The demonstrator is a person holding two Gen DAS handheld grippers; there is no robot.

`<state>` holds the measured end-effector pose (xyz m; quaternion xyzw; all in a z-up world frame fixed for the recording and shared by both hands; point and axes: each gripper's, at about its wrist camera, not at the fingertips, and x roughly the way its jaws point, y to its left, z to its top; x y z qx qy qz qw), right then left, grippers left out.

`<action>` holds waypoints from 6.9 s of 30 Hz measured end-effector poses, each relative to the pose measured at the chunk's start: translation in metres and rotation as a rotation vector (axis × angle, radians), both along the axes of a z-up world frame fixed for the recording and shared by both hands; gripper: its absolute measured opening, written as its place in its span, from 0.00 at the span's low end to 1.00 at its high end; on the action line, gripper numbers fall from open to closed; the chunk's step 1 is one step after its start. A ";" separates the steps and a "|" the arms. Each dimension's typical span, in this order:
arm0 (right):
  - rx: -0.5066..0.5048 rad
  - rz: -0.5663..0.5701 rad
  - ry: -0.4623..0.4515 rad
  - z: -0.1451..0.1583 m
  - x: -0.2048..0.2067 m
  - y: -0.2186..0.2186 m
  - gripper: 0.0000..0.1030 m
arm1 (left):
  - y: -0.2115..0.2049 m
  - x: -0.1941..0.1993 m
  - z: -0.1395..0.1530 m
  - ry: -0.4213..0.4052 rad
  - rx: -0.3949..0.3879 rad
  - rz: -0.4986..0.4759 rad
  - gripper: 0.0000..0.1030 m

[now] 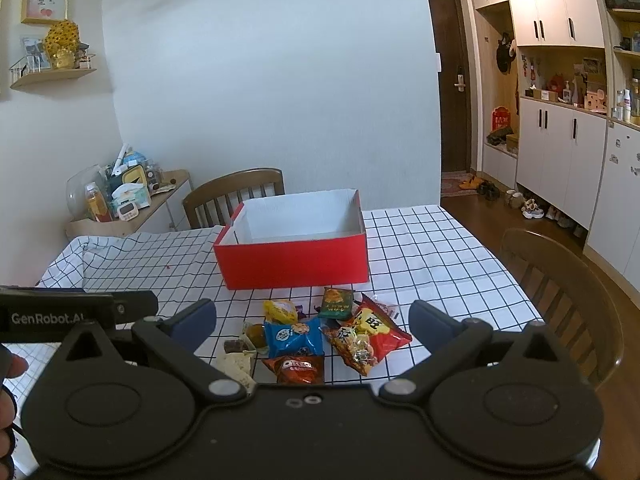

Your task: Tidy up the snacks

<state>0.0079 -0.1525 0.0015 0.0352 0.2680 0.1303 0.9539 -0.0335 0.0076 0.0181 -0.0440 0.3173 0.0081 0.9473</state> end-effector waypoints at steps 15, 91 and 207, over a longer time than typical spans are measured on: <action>-0.011 -0.010 -0.015 0.002 0.000 0.000 1.00 | 0.003 0.006 -0.002 -0.010 -0.011 -0.011 0.86; -0.061 0.202 0.589 -0.168 0.154 0.050 0.49 | 0.033 0.164 -0.182 0.558 -0.127 0.103 0.44; -0.210 0.261 0.424 -0.108 0.386 0.086 0.61 | 0.044 0.403 -0.092 0.480 0.037 0.119 0.50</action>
